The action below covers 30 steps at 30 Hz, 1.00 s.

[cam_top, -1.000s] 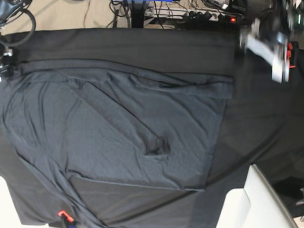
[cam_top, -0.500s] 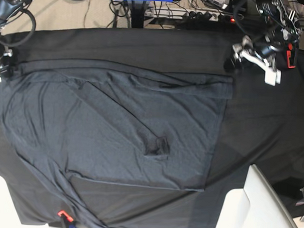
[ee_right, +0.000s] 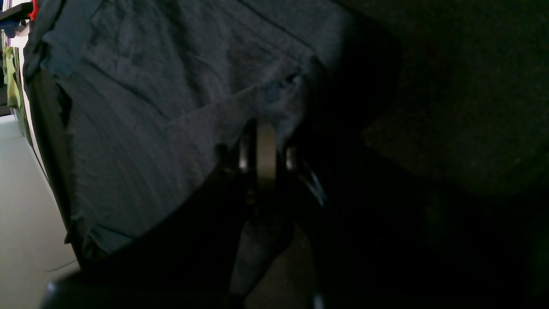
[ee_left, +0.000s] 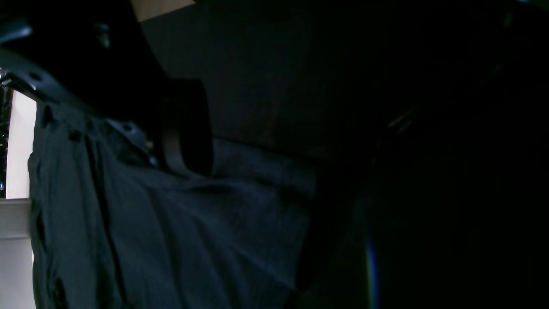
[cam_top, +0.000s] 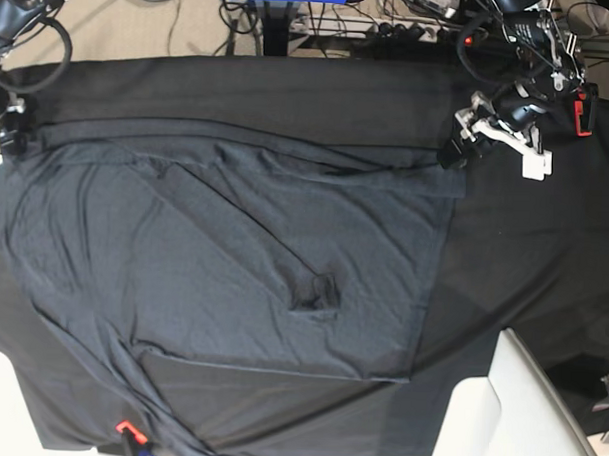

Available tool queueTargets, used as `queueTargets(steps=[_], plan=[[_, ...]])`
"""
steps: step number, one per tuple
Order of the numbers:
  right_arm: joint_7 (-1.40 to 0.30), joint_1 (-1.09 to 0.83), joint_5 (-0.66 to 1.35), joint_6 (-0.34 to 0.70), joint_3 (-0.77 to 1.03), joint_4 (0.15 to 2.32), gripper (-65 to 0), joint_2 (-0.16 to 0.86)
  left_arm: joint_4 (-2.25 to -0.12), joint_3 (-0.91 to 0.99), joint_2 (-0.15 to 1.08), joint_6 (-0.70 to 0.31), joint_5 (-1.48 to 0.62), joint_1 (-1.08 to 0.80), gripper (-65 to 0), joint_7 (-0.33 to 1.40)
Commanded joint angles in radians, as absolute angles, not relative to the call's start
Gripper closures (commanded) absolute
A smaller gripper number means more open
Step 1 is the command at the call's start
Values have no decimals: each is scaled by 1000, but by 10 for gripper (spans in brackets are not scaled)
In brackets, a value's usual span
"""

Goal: Fold the T-shirt properly
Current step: 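Lower the left gripper onto the opposite shirt edge and grasp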

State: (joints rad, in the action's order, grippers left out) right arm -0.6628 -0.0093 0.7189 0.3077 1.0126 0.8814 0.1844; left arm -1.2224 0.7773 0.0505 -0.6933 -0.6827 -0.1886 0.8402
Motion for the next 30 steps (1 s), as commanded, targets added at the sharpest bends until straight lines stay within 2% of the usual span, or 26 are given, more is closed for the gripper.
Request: queueTargets(steps=[1,30], plan=[[-677,-13,684,285,1017,883,0,197,-1228,779,58,-698,-674,-189,-433,849],[-671,-13,684,285,1018,883,0,203,-1162,789,54,-698,-674,-136,-431,846]])
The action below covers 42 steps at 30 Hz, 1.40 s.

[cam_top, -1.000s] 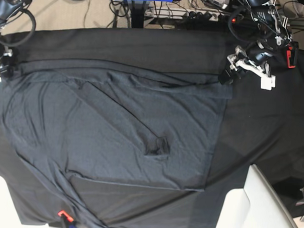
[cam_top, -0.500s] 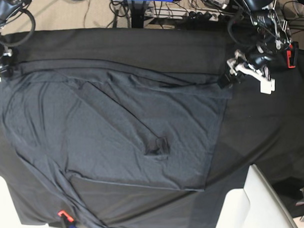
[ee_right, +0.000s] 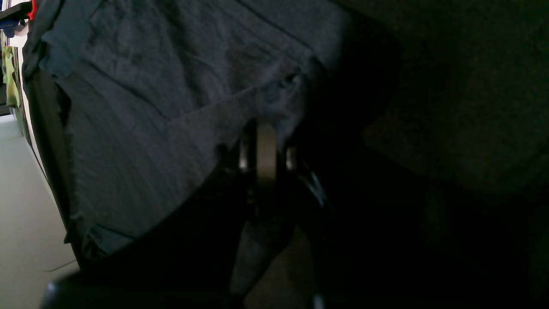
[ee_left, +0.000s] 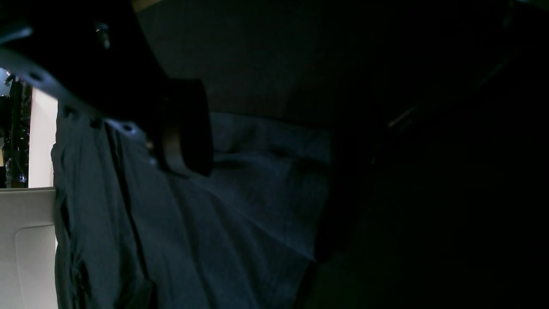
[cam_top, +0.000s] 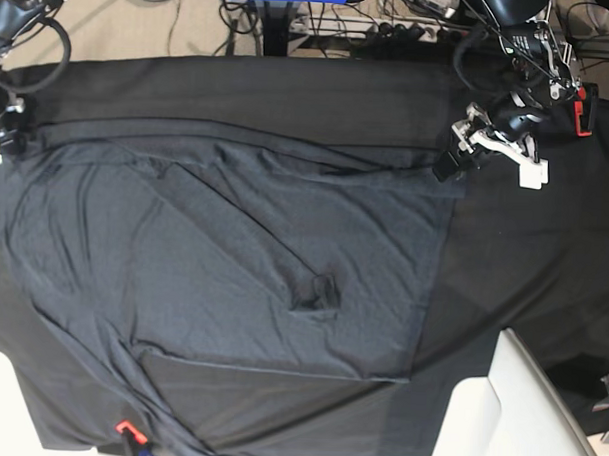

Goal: Fold the T-shirt properly
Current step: 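Lower the left gripper onto the opposite shirt edge and grasp, then pull the grasped shirt edge with the left gripper away from the body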

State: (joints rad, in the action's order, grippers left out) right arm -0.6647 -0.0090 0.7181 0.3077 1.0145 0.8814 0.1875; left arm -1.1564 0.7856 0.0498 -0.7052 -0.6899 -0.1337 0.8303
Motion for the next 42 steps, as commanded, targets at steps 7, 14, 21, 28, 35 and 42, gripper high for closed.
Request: queueTargets(steps=[7,14,21,28,35,42], plan=[[-671,-13,684,285,1018,883,0,203,-1162,789,54,-698,-674,-136,-316,803],[-671,-13,684,285,1018,883,0,203,-1061,789,58,-698,-677,-124,0,753],[-677,-25,685,285,1018,898,0,203,-1107,789,59,-698,-676,-125,0,757],[-690,-62,688,285,1012,1053,0,196,-1218,789,82,-698,-676,-154,0,845],[-742,-59,688,285,1013,1121,0,199,-1319,788,91,-698,-684,-193,0,895],[-743,-65,684,285,1013,1139,0,200,-1377,789,102,-698,-684,-242,0,929]])
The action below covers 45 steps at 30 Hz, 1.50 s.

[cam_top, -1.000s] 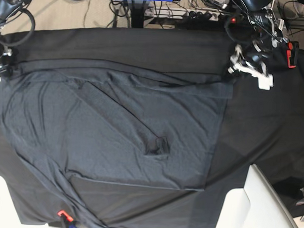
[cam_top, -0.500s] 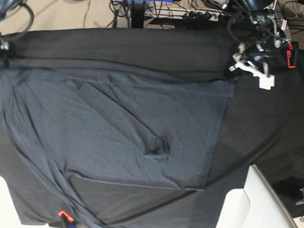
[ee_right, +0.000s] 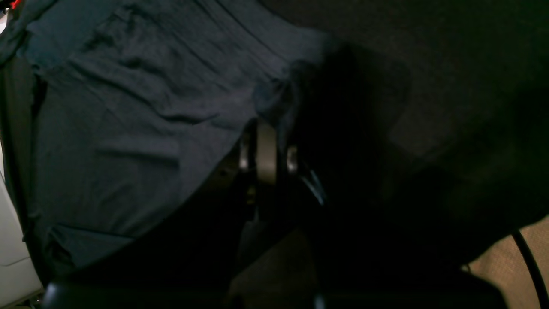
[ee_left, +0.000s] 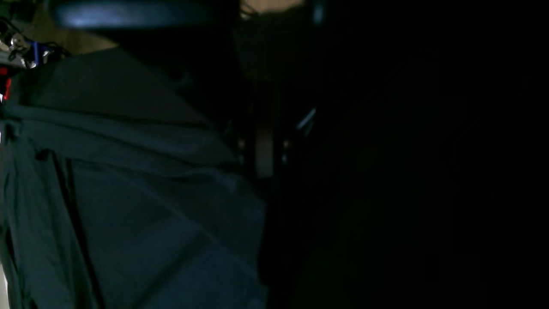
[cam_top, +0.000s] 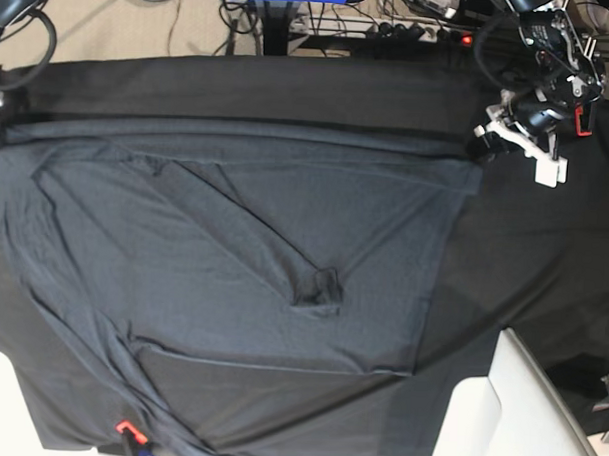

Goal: Fold the T-shirt properly
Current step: 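Pull the grasped shirt edge with the left gripper away from the body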

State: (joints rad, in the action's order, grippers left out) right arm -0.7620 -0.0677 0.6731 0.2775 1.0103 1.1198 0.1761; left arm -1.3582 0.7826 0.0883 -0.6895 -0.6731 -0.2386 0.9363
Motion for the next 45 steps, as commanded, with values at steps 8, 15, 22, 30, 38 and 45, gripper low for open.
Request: queueTargets(steps=[8,15,22,30,38,45], plan=[[-743,-94,682,285,1012,1141,0,203,-1466,791,96,-698,-684,-332,0,929],[-751,-120,682,285,1012,1141,0,203,-1484,791,93,-698,-684,-384,0,923],[-757,-150,687,285,1012,1141,0,200,-1486,808,93,-698,-684,-403,0,923],[-757,-166,685,285,1012,1141,0,197,-1486,866,87,-698,-684,-415,0,923],[-783,-180,684,283,1017,1141,0,194,-1478,860,81,-698,-682,-415,0,923],[-786,-183,682,280,1020,1141,0,194,-1477,860,81,-698,-680,-415,0,923]])
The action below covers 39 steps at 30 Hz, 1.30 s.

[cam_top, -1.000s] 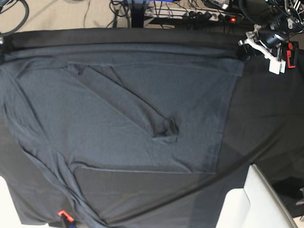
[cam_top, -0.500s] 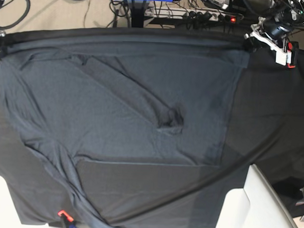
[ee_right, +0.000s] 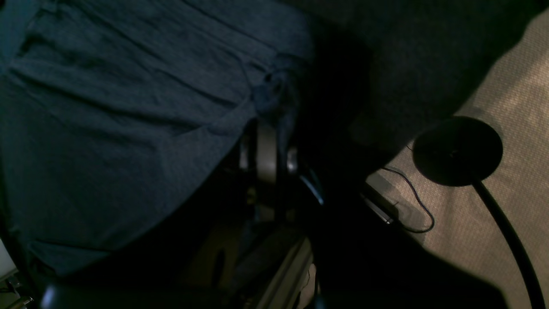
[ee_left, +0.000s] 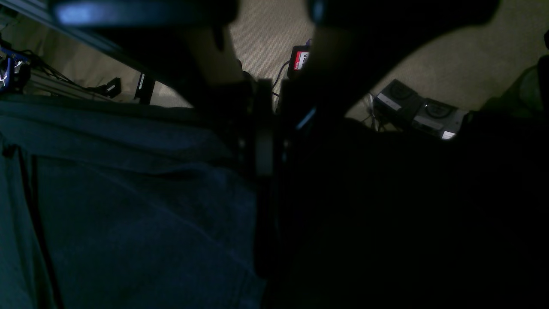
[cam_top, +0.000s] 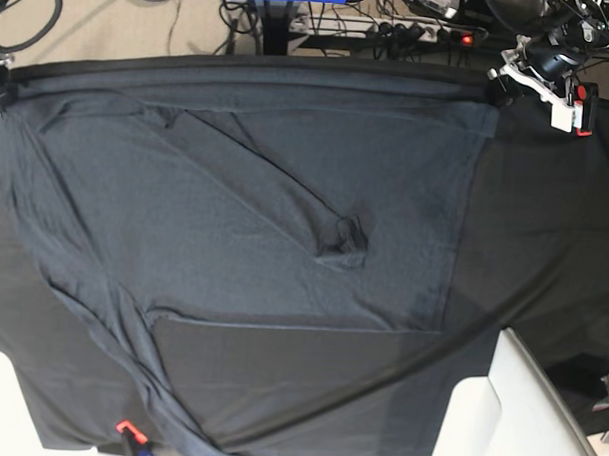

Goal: Fold the T-shirt properly
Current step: 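Pull the grasped shirt edge with the left gripper away from the body, then slide both grippers along the shirt side edges toward the hem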

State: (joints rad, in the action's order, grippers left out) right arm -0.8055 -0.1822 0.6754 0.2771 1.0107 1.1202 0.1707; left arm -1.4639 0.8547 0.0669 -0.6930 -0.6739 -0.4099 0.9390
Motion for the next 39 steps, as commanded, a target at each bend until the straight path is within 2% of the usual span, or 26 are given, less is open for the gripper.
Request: queueTargets(steps=[1,12,14,18,22,27,29,31,37,39], plan=[[-785,-183,682,280,1020,1141,0,194,-1477,860,81,-698,-680,-415,0,923],[-786,-183,682,280,1020,1141,-14,194,-1475,860,81,-698,-677,-410,0,923],[-786,-183,682,278,1020,1141,-69,194,-1475,860,81,-698,-676,-409,0,923],[-786,-183,688,278,1020,1141,-219,193,-1475,860,81,-698,-676,-407,0,923],[-785,-183,690,278,1021,1141,-300,193,-1474,862,81,-698,-676,-407,-216,923],[-788,-182,690,278,1075,1141,-347,191,-1438,865,84,-698,-676,-407,-490,923],[-788,-180,685,278,1107,1141,-347,179,-1425,868,87,-698,-676,-407,-555,921],[-788,-180,684,278,1116,1142,-347,179,-1425,869,88,-698,-676,-407,-583,920],[-789,-176,680,278,1107,1257,-347,194,-1435,1003,130,-698,-674,-369,-581,923],[-789,-174,680,278,1043,1290,-347,226,-1435,1021,171,-698,-674,-360,-581,924]])
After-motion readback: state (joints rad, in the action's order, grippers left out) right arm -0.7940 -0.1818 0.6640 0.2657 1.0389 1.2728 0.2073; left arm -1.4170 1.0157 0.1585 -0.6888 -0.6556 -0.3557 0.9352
